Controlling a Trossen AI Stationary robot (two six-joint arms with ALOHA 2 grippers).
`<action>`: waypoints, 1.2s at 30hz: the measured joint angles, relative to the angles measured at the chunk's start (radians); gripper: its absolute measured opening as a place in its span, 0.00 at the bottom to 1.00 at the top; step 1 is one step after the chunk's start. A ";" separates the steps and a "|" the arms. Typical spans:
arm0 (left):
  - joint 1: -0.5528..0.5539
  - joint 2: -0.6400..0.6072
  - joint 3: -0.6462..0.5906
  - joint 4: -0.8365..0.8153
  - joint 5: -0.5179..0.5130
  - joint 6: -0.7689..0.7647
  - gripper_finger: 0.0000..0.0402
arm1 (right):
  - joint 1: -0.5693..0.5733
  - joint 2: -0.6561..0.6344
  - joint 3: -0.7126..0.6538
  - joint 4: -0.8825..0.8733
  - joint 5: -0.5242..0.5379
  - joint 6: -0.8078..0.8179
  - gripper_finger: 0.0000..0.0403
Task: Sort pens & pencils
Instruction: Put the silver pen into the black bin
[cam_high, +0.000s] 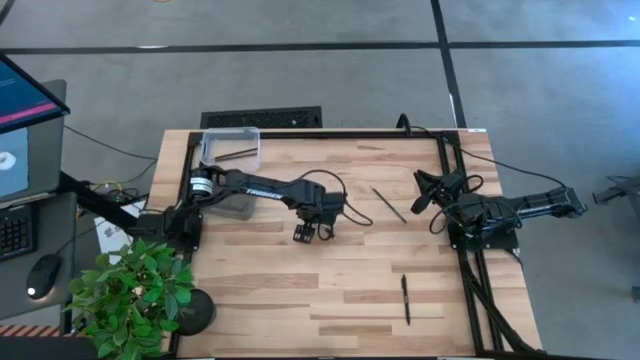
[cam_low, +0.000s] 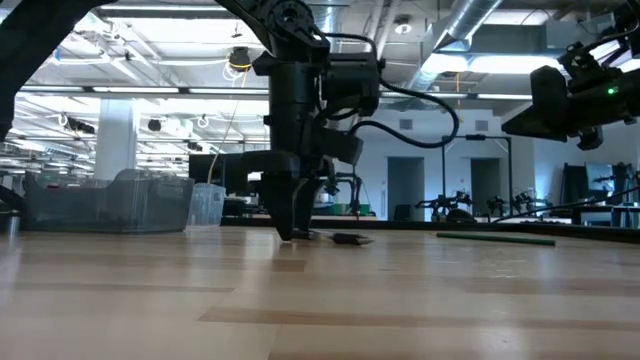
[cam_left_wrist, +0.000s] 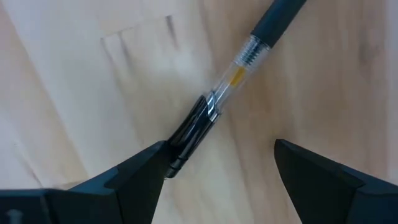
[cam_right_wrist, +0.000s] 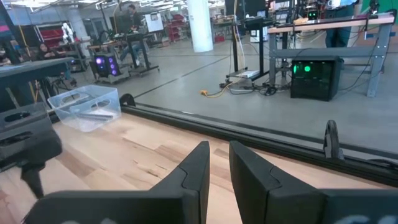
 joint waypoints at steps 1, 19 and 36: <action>-0.008 0.000 0.000 0.001 0.000 -0.009 0.72 | 0.000 0.000 0.000 0.000 0.000 0.000 0.20; -0.071 0.000 -0.001 -0.001 -0.116 -0.162 0.72 | 0.000 0.000 0.000 0.000 0.000 0.021 0.20; -0.069 0.000 0.000 0.022 -0.117 -0.022 0.72 | 0.000 0.000 0.000 0.000 0.000 0.025 0.20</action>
